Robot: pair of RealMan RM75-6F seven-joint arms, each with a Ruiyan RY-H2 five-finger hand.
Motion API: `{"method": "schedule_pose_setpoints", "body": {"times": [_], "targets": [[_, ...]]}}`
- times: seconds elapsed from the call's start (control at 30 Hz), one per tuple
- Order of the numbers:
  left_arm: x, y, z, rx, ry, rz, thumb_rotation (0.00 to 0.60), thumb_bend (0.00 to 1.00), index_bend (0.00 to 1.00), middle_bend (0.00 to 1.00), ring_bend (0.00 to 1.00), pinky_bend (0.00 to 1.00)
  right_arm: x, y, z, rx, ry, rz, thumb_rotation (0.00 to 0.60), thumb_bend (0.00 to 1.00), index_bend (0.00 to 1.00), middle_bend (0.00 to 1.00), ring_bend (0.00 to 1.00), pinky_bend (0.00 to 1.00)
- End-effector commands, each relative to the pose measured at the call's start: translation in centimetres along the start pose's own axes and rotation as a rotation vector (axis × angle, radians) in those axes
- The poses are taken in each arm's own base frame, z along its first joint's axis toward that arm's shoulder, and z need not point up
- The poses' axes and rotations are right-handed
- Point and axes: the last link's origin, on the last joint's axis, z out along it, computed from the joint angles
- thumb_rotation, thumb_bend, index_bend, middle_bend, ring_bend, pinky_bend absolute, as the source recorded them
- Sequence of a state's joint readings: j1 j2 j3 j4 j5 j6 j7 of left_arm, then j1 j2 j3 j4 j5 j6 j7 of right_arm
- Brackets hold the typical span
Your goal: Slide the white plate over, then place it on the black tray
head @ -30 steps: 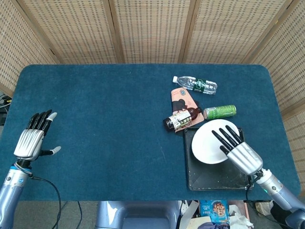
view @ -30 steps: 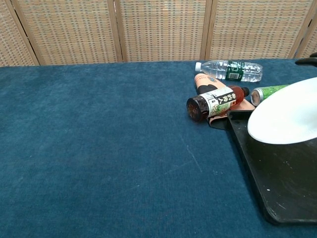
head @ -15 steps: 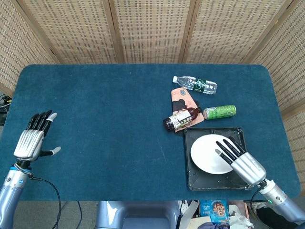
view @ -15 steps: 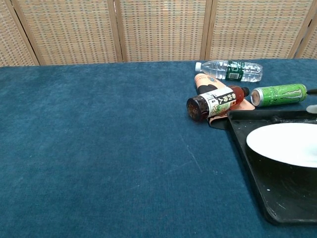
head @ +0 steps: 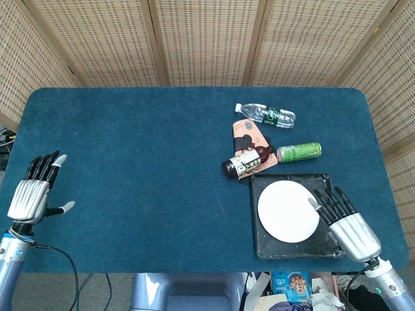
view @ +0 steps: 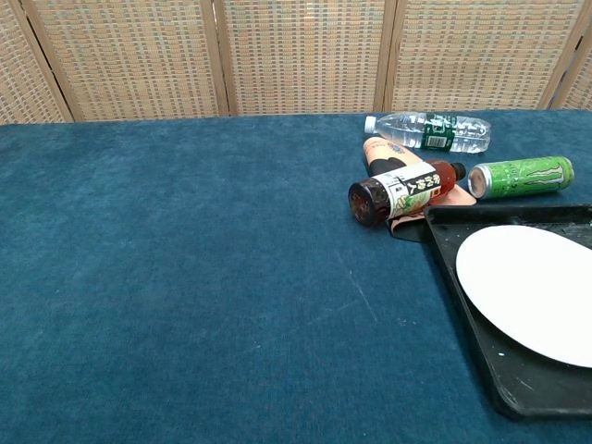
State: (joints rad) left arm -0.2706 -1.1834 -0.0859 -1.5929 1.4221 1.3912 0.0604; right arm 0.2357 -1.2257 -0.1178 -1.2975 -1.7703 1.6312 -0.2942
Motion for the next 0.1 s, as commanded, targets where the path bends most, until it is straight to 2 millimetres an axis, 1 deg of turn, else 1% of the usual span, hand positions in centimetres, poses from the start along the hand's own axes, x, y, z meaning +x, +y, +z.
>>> {"method": "schedule_pose_setpoints", "body": {"times": [0.03, 0.1], "targets": [[0.35, -0.43, -1.02, 0.011, 0.011, 0.009, 0.6, 0.0, 0.0, 0.0, 0.0, 0.0, 1.62, 1.08, -0.78, -0.15, 0.021, 0.069, 0.6, 0.0, 0.0, 0.0, 0.0, 0.0], [0.54, -0.62, -1.56, 0.017, 0.02, 0.016, 0.6, 0.0, 0.0, 0.0, 0.0, 0.0, 1.76, 0.91, -0.79, -0.186, 0.034, 0.098, 0.6, 0.0, 0.0, 0.0, 0.0, 0.0]]}}
